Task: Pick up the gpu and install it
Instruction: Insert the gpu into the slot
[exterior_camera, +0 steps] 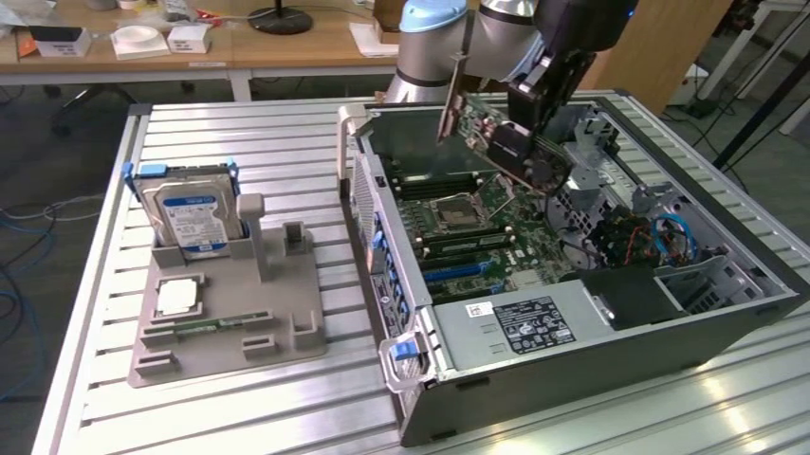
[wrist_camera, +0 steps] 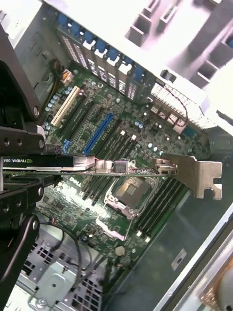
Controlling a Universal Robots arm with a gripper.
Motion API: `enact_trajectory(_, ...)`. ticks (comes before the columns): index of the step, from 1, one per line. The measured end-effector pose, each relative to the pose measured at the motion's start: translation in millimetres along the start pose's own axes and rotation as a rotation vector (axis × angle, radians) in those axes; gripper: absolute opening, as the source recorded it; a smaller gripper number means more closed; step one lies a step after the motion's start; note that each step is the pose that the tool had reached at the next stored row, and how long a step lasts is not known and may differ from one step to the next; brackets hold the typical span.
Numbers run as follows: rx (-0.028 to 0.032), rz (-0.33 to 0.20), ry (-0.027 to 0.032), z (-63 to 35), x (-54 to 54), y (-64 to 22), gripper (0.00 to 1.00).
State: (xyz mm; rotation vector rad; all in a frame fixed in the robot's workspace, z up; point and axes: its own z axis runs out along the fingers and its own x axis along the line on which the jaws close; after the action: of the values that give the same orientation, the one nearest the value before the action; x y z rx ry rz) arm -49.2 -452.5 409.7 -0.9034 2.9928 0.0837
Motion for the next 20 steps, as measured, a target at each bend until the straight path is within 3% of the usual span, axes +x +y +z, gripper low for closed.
enact_trajectory(20, -0.0088, -0.301, 0.0141, 0.9, 0.1, -0.1, 0.26)
